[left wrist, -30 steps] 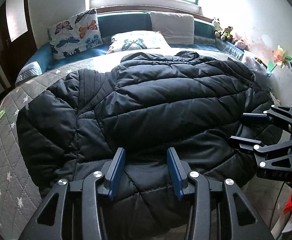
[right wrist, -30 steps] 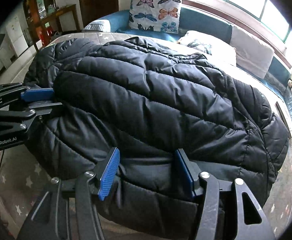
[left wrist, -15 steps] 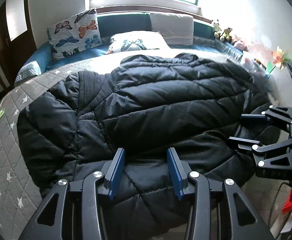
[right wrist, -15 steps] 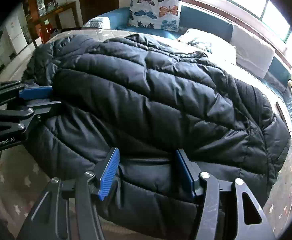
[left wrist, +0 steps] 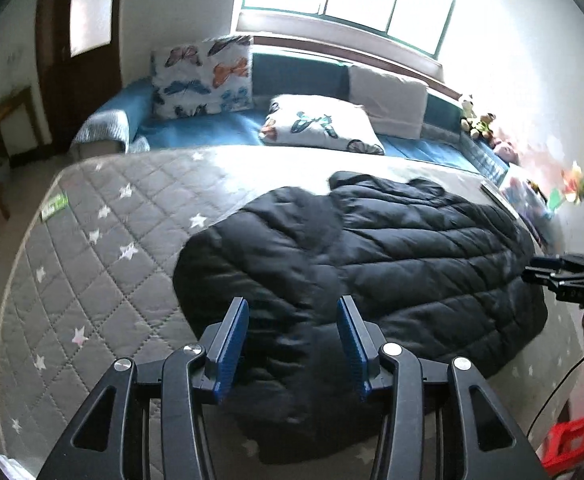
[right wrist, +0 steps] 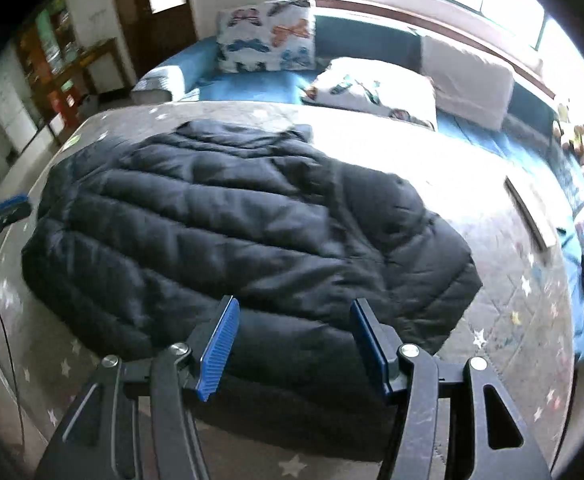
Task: Fold large clothes
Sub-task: 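Grasp the jacket edge with the left gripper and lift it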
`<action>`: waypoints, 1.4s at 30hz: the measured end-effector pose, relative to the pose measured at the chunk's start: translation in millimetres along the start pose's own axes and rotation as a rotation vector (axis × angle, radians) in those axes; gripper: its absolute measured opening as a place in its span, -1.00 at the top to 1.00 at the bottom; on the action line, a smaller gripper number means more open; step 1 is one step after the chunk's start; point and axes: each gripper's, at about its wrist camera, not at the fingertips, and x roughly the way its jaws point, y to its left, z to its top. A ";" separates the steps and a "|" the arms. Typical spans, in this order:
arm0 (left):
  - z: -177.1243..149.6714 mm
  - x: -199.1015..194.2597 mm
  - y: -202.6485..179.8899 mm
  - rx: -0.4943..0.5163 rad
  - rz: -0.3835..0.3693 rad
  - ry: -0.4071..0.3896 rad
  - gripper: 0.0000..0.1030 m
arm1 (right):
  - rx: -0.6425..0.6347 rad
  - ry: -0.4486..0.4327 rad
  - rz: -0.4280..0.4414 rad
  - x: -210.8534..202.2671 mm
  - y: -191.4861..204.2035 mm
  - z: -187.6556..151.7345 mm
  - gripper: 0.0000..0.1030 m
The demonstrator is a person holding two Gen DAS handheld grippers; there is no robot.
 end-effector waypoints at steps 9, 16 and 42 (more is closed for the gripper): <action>-5.7 47.9 33.1 -0.088 -0.041 0.095 0.04 | 0.079 0.043 0.039 37.0 -26.7 2.5 -0.23; -9.3 65.5 46.3 -0.147 -0.077 0.128 0.00 | 0.111 0.074 0.083 50.3 -34.3 -0.5 -0.23; 53.7 102.4 5.3 -0.099 -0.095 0.144 0.00 | 0.119 0.102 0.131 69.3 -48.1 44.9 -0.23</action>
